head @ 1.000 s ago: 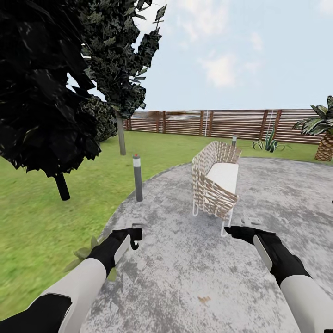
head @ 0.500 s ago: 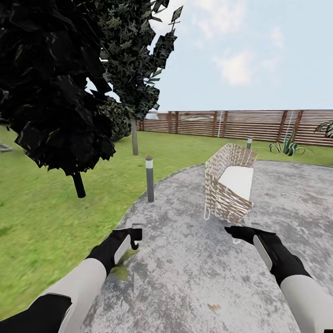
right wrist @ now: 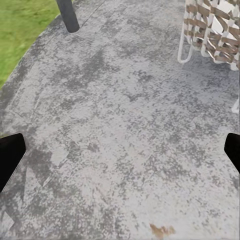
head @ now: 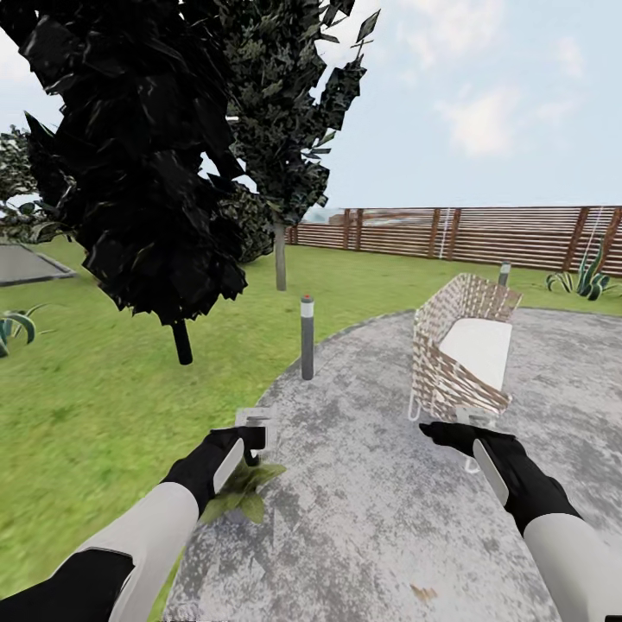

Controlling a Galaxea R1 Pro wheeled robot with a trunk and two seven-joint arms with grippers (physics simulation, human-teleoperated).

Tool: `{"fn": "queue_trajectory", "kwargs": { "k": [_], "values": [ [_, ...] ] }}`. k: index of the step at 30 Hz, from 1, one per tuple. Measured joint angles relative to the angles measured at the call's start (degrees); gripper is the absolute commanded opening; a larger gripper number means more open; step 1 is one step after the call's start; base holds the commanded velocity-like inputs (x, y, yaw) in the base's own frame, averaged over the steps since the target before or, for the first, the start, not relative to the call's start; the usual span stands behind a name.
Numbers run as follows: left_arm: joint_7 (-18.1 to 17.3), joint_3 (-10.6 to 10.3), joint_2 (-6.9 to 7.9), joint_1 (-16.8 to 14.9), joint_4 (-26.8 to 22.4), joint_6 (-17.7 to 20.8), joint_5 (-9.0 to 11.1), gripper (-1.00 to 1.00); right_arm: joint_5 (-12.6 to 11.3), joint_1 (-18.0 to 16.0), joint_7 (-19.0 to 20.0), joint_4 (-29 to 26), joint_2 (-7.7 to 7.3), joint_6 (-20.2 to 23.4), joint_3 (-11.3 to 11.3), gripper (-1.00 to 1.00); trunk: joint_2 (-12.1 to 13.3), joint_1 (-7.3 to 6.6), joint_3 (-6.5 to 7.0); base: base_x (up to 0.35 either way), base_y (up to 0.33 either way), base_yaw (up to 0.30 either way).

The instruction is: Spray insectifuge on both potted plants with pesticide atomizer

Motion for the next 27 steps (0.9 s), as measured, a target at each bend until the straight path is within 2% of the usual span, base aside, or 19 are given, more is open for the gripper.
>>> {"fn": "queue_trajectory", "kwargs": {
  "k": [10,18,27],
  "values": [
    [0.0,0.04,-0.01,0.0,0.01,-0.01,0.0,-1.0,-0.01,0.01,-0.01,-0.01,-0.09,-0.01,-0.06,1.0,4.01,-2.2,1.8,0.0,0.0,0.096],
    [0.0,0.06,0.01,0.0,0.0,0.0,0.01,-1.0,0.01,0.01,0.01,0.06,0.07,0.0,0.04,1.0,4.03,-2.2,1.8,0.0,0.0,0.235],
    [0.01,0.06,0.05,-0.01,0.03,-0.02,-0.01,-1.0,0.0,0.02,0.04,-0.03,0.08,0.02,0.21,1.0,4.03,-2.2,1.8,0.0,0.0,0.028]
  ]
}}
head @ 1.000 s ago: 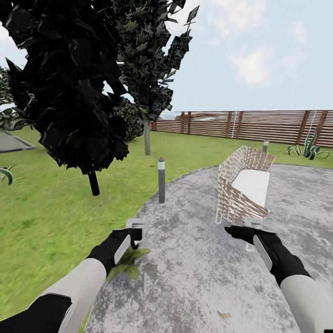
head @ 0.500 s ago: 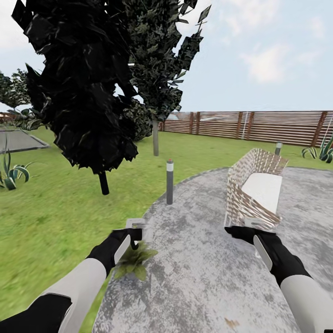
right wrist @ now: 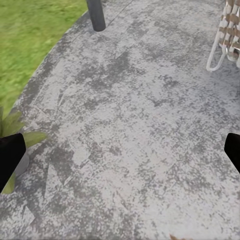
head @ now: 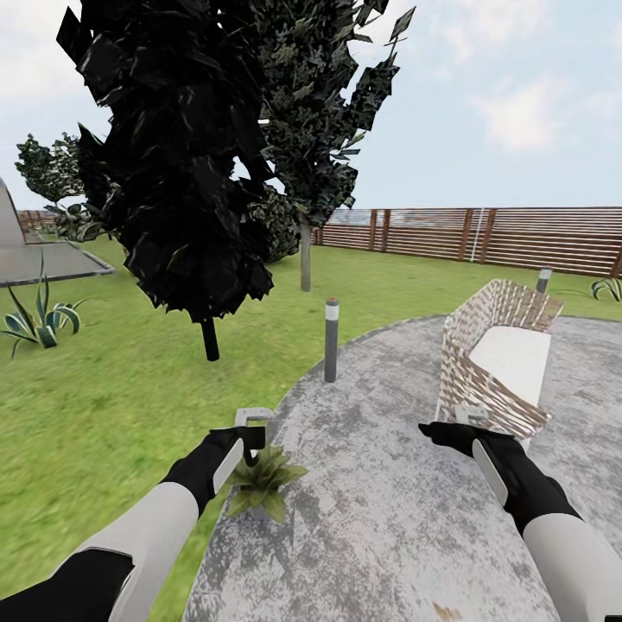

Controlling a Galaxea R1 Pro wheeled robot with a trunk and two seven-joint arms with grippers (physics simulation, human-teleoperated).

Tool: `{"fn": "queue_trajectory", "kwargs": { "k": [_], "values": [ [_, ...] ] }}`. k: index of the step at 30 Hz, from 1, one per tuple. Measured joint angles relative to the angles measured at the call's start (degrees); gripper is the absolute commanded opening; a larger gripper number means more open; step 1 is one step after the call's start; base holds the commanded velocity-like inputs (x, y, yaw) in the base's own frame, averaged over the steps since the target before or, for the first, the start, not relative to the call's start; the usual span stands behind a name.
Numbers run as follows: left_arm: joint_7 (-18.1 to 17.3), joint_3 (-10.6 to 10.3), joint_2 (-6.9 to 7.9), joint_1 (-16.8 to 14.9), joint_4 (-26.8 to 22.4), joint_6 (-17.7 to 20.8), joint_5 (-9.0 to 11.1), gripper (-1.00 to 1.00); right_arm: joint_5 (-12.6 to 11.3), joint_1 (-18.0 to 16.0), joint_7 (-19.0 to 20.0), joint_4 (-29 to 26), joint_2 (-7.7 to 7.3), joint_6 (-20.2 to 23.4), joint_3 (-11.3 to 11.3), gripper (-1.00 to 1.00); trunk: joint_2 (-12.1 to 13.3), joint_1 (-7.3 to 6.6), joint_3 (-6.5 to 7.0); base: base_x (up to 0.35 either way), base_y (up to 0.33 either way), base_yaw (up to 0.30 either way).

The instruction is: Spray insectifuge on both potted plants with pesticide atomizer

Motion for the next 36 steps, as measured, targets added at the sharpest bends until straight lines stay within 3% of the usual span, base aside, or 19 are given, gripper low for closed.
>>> {"fn": "queue_trajectory", "kwargs": {
  "k": [8,22,36],
  "values": [
    [-0.01,0.01,0.02,0.0,0.0,0.0,0.0,-1.0,0.09,0.0,-0.02,0.0,0.0,0.0,0.08,1.0,0.0,-0.01,0.0,0.035,0.0,0.0],
    [-0.02,0.01,0.01,0.0,0.0,0.0,0.01,-1.0,0.11,0.0,0.02,0.0,-0.06,0.0,0.04,1.0,0.0,-0.03,0.0,0.298,0.0,0.001],
    [0.03,0.01,0.03,0.01,-0.01,0.05,0.01,-1.0,0.04,0.0,0.02,0.01,-0.14,-0.01,-0.16,1.0,0.0,0.0,0.0,0.032,0.0,0.186]
  ]
}}
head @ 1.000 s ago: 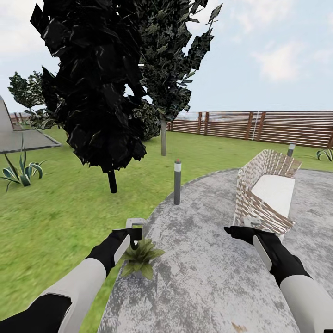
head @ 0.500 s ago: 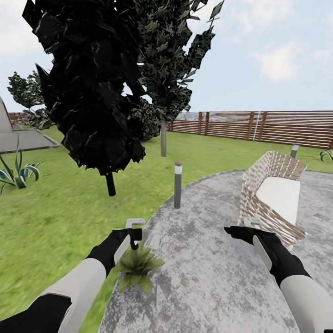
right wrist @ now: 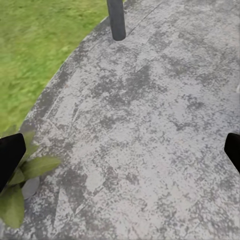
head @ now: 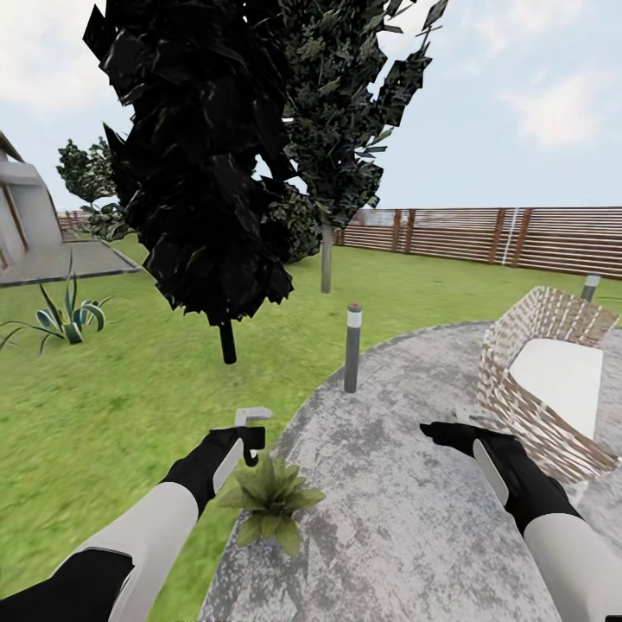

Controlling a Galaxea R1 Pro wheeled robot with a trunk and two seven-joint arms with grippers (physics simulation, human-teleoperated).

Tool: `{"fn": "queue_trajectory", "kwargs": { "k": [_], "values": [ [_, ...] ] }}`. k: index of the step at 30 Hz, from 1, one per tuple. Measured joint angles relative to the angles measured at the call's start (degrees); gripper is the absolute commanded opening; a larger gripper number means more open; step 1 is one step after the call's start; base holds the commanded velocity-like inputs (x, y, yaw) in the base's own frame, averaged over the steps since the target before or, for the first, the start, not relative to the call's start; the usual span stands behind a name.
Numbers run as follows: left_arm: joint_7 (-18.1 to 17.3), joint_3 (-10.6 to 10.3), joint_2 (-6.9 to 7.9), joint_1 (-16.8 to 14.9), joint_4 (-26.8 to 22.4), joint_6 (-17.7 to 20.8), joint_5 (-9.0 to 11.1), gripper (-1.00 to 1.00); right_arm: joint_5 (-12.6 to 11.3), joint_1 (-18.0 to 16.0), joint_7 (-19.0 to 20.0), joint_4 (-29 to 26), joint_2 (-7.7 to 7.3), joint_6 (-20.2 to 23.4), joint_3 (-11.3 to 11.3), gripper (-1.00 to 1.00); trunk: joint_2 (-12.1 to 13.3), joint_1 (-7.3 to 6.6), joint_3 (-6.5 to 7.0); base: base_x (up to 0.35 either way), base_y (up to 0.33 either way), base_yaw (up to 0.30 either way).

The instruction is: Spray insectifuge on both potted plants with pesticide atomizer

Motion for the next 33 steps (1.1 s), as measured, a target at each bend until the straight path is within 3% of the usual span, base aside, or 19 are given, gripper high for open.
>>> {"fn": "queue_trajectory", "kwargs": {
  "k": [3,7,9,11,13,14,19,20,23,26,27,28,33],
  "values": [
    [-0.02,0.07,0.14,-0.01,0.0,0.85,-0.03,-1.0,-0.01,0.01,0.02,-0.01,-0.03,0.01,-0.02,1.0,0.0,0.0,0.0,0.0,0.0,0.018],
    [-0.13,-0.39,0.99,-0.16,-2.3,6.17,-1.11,-1.0,0.11,-0.01,0.15,-0.67,-0.09,-0.02,0.1,1.0,0.0,0.0,0.0,0.0,0.0,0.002],
    [-0.33,-1.5,3.24,-0.26,-5.63,10.07,-3.3,-1.0,0.08,-0.03,0.32,-4.38,-0.88,-0.01,0.04,1.0,-0.01,0.0,0.01,0.0,0.0,0.0],
    [-2.68,-3.48,6.48,-0.32,-10.06,13.26,-6.26,-1.0,0.01,-0.02,0.52,-11.08,-3.17,0.05,0.01,1.0,-0.01,-0.01,0.01,0.0,0.0,0.0],
    [-12.02,-6.68,10.27,-0.52,-12.56,14.39,-10.42,-1.0,-0.01,0.0,1.68,-13.43,-3.97,0.08,0.19,1.0,0.0,0.0,0.01,0.0,0.0,0.0],
    [-16.81,-7.53,11.39,-0.58,-12.99,14.51,-12.41,-1.0,0.01,-0.01,3.48,-13.77,-4.1,0.08,0.35,1.0,0.0,0.0,0.0,0.0,0.0,0.0],
    [-34.81,-8.93,15.02,-0.69,-16.66,12.74,-23.76,-1.0,0.77,-0.17,18.77,-13.61,-4.23,0.01,2.06,1.0,0.0,0.0,0.0,0.0,0.0,0.0],
    [-40.97,-9.03,15.83,-0.71,-17.18,10.84,-26.02,-1.0,1.44,-0.54,23.03,-12.11,-4.25,-0.04,2.81,1.0,0.0,0.0,0.0,0.0,0.0,0.0],
    [-53.9,-9.04,16.8,-0.72,-17.59,4.94,-29.58,-1.0,4.56,-1.38,27.2,-9.3,-4.23,-0.1,3.58,1.0,0.0,0.0,0.0,0.0,0.0,0.0],
    [-62.6,-9.03,18.0,-0.71,-17.68,-0.17,-31.45,-1.0,7.54,-3.94,29.3,-4.96,-3.95,-0.1,4.13,1.0,0.0,0.0,0.0,0.0,0.0,0.0],
    [-64.33,-9.17,18.11,-0.7,-17.66,-0.92,-31.65,-1.0,8.08,-4.34,32.19,-3.46,-3.55,-0.1,4.33,1.0,0.0,0.0,0.0,0.0,0.0,0.0],
    [-65.08,-9.24,18.1,-0.7,-17.67,-1.14,-31.71,-1.0,8.36,-4.44,33.78,-3.02,-3.02,-0.1,4.38,1.0,0.0,0.0,0.0,0.0,0.0,0.0],
    [-72.32,-9.53,17.87,-0.7,-17.73,-2.88,-31.78,-1.0,12.15,-5.46,36.38,-2.34,6.46,0.07,4.52,1.0,0.0,0.0,0.0,0.0,0.0,0.0]
  ]
}}
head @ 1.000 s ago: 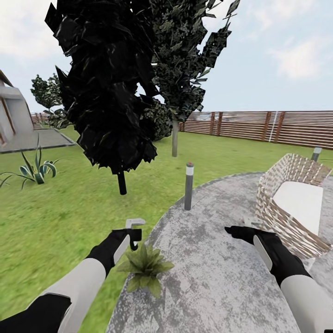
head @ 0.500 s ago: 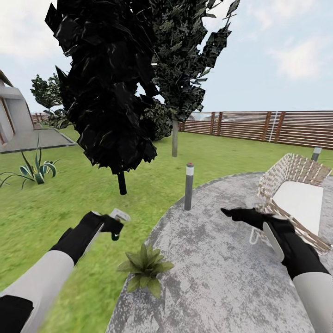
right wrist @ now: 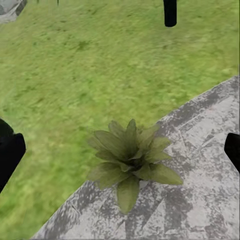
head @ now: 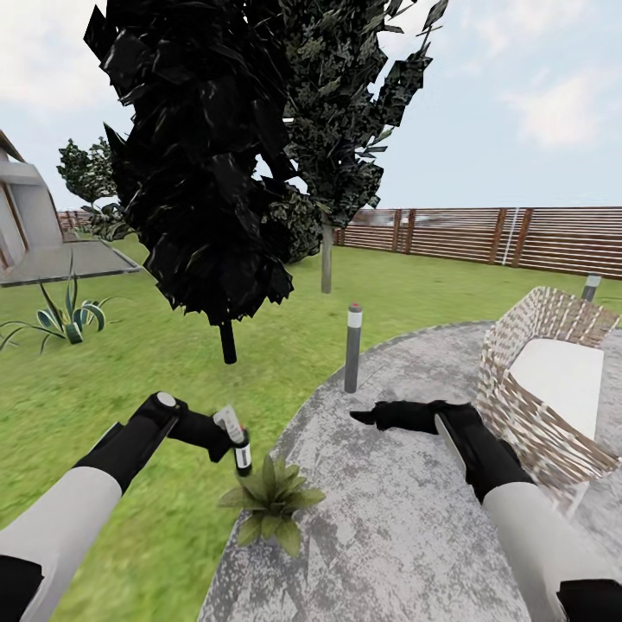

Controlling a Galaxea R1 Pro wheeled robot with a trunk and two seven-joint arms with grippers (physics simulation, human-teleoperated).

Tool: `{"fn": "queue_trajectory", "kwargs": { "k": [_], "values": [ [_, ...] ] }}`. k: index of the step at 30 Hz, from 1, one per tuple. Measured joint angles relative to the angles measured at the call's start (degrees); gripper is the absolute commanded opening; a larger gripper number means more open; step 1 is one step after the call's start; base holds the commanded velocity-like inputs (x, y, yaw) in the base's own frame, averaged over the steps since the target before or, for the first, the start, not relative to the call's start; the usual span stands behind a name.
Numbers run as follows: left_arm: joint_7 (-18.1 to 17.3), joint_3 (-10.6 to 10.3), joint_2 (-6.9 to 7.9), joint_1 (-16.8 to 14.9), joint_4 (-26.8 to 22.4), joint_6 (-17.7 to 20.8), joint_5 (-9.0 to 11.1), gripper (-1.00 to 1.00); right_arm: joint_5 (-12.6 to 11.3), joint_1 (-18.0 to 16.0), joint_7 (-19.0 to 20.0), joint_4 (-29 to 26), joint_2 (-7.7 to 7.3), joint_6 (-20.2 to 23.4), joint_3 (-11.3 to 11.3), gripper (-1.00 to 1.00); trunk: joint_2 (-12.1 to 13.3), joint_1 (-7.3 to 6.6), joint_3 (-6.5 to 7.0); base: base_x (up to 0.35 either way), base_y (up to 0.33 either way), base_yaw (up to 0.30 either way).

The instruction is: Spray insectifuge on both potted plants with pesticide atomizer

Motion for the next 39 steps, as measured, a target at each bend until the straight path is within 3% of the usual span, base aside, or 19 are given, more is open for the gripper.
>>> {"fn": "queue_trajectory", "kwargs": {
  "k": [1,3,6,12,13,16,18,20,24,31,33,36,39],
  "values": [
    [-0.67,-0.12,-0.02,0.0,0.0,-1.08,0.0,-1.0,0.84,-0.17,0.05,0.04,2.68,0.06,0.02,1.0,0.0,0.0,0.0,0.0,0.0,0.0],
    [-1.14,-0.21,-0.01,0.04,-0.01,-1.88,-0.05,-1.0,1.73,-0.29,0.03,0.11,5.11,0.05,0.02,1.0,0.0,0.0,0.0,0.0,0.0,0.0],
    [-1.35,-0.32,0.05,0.26,0.04,-2.8,-0.25,-1.0,2.26,-0.37,0.08,0.07,6.28,-0.03,0.15,1.0,0.0,0.0,0.0,0.0,0.0,0.0],
    [-1.83,-1.08,0.15,0.44,0.22,-5.75,-0.48,-1.0,2.39,-0.38,0.24,0.12,6.62,-0.07,0.19,1.0,0.0,0.0,0.0,0.0,0.0,0.0],
    [-1.94,-1.89,0.16,0.44,0.23,-5.88,-0.63,-1.0,2.4,-0.38,0.24,0.13,6.63,-0.07,0.21,-1.0,0.0,0.0,0.0,0.0,0.0,0.0],
    [-2.1,-6.44,0.22,0.45,0.32,-6.01,-2.38,-1.0,2.38,-0.38,0.27,0.18,6.75,-0.11,0.31,-1.0,0.0,0.0,0.0,0.0,0.0,0.0],
    [-2.12,-7.9,0.24,0.45,0.34,-6.03,-3.0,-1.0,2.34,-0.39,0.34,0.22,6.75,-0.12,0.27,-1.0,0.0,0.0,0.0,0.0,0.0,0.0],
    [-2.12,-8.21,0.24,0.45,0.34,-6.03,-3.13,-1.0,2.31,-0.39,1.34,0.22,6.78,-0.12,0.27,-1.0,0.0,0.0,0.0,0.0,0.0,0.0],
    [-2.12,-8.41,0.19,0.45,0.34,-6.03,-3.21,-1.0,2.32,-0.38,8.54,0.23,6.82,-0.15,0.34,-1.0,0.0,0.0,0.0,0.0,0.0,0.0],
    [-2.12,-8.65,-0.36,0.45,0.26,-6.03,-3.21,-1.0,2.4,-0.35,10.53,0.23,6.85,-0.16,0.6,-1.0,0.0,0.0,0.0,0.0,0.0,0.0],
    [-2.12,-8.98,-1.04,0.45,0.25,-6.03,-3.21,-1.0,2.4,-0.33,10.59,0.18,6.84,-0.15,2.97,-1.0,0.0,0.0,0.0,0.0,0.0,0.0],
    [-2.17,-9.39,-2.41,0.45,0.22,-5.85,-3.26,-1.0,2.33,-0.4,10.62,0.14,6.77,-0.15,10.06,-1.0,0.0,0.0,0.0,0.0,0.0,0.0],
    [-3.66,-9.54,-3.4,0.41,0.05,-5.68,-3.28,-1.0,2.33,-0.38,10.62,0.13,6.74,-0.16,12.18,-1.0,0.0,0.0,0.0,0.0,0.0,0.0]
  ]
}}
